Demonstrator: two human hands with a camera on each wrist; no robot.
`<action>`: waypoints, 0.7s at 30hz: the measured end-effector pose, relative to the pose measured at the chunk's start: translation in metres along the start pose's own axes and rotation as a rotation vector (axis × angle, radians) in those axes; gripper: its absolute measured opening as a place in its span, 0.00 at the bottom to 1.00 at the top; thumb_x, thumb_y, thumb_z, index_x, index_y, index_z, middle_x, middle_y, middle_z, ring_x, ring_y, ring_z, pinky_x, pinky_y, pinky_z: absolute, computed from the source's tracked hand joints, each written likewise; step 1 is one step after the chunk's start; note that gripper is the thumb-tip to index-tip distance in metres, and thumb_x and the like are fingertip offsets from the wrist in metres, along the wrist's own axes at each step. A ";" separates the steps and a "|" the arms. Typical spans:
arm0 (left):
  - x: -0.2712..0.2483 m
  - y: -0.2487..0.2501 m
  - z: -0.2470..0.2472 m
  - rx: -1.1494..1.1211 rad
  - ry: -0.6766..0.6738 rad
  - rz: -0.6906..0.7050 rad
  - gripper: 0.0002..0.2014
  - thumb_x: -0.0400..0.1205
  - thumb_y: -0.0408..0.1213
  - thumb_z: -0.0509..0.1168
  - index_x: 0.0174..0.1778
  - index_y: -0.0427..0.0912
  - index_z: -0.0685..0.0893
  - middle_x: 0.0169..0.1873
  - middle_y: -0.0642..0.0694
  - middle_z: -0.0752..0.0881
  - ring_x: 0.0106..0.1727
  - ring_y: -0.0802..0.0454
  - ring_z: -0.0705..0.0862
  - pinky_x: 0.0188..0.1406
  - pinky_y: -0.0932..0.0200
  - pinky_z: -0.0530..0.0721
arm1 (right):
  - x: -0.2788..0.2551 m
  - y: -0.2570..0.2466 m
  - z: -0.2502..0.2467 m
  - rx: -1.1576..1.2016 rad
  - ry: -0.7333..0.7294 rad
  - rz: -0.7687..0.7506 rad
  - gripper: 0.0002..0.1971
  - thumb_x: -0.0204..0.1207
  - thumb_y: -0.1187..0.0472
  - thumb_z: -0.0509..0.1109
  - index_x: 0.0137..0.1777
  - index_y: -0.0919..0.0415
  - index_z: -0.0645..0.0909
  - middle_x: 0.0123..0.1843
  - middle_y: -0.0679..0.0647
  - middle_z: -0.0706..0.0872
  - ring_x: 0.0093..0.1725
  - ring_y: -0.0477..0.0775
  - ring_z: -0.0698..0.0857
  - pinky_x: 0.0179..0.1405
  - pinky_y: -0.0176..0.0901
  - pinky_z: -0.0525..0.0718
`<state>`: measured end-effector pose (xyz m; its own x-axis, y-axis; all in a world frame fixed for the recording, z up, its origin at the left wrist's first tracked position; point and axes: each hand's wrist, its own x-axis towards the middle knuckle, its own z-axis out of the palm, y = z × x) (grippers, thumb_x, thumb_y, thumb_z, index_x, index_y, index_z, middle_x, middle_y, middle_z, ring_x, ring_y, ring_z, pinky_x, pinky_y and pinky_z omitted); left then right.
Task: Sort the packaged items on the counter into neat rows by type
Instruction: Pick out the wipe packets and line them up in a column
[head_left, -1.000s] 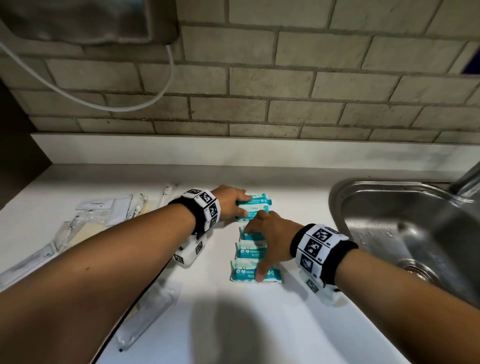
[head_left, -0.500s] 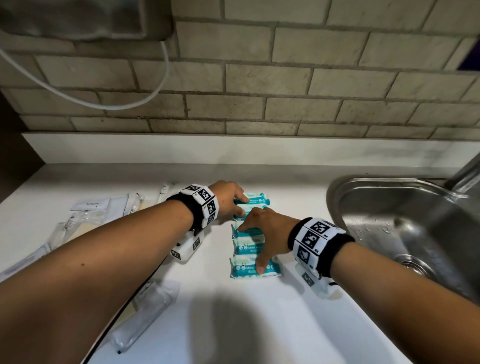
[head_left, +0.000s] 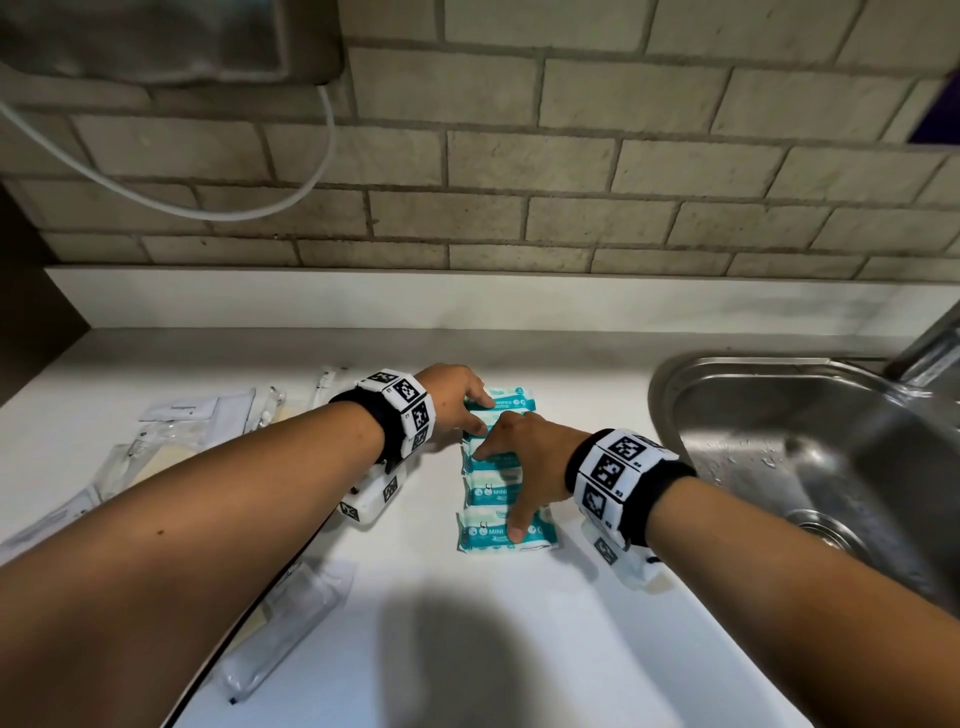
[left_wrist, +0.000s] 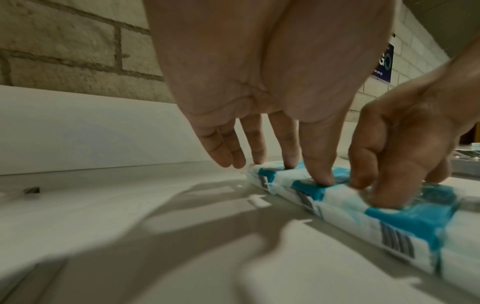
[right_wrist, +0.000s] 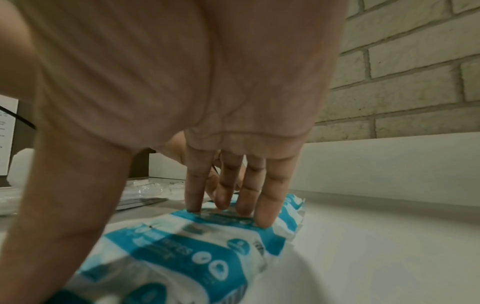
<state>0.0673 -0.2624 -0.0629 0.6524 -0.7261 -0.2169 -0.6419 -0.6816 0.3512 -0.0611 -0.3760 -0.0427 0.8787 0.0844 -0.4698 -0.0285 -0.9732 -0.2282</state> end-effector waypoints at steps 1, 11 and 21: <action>0.000 0.000 0.000 -0.001 0.001 -0.002 0.23 0.75 0.45 0.76 0.67 0.50 0.85 0.70 0.50 0.80 0.67 0.50 0.79 0.67 0.57 0.75 | 0.000 0.000 0.000 0.002 0.001 0.001 0.52 0.52 0.47 0.87 0.78 0.47 0.69 0.70 0.48 0.70 0.71 0.52 0.69 0.71 0.55 0.74; 0.000 -0.002 0.001 -0.006 -0.006 -0.010 0.23 0.74 0.43 0.77 0.65 0.50 0.86 0.70 0.50 0.80 0.68 0.49 0.79 0.70 0.53 0.75 | -0.001 -0.002 -0.004 -0.016 -0.005 -0.003 0.49 0.53 0.49 0.87 0.77 0.47 0.70 0.72 0.48 0.71 0.73 0.54 0.72 0.70 0.54 0.76; 0.000 -0.003 -0.002 -0.013 -0.001 0.010 0.22 0.75 0.43 0.76 0.66 0.49 0.86 0.72 0.49 0.78 0.71 0.48 0.77 0.72 0.53 0.72 | -0.003 -0.001 -0.003 -0.020 0.018 -0.011 0.48 0.56 0.47 0.86 0.77 0.47 0.69 0.72 0.49 0.72 0.72 0.53 0.72 0.70 0.53 0.76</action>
<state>0.0697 -0.2599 -0.0622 0.6458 -0.7328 -0.2144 -0.6428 -0.6734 0.3651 -0.0626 -0.3761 -0.0389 0.8873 0.0913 -0.4521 -0.0096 -0.9764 -0.2159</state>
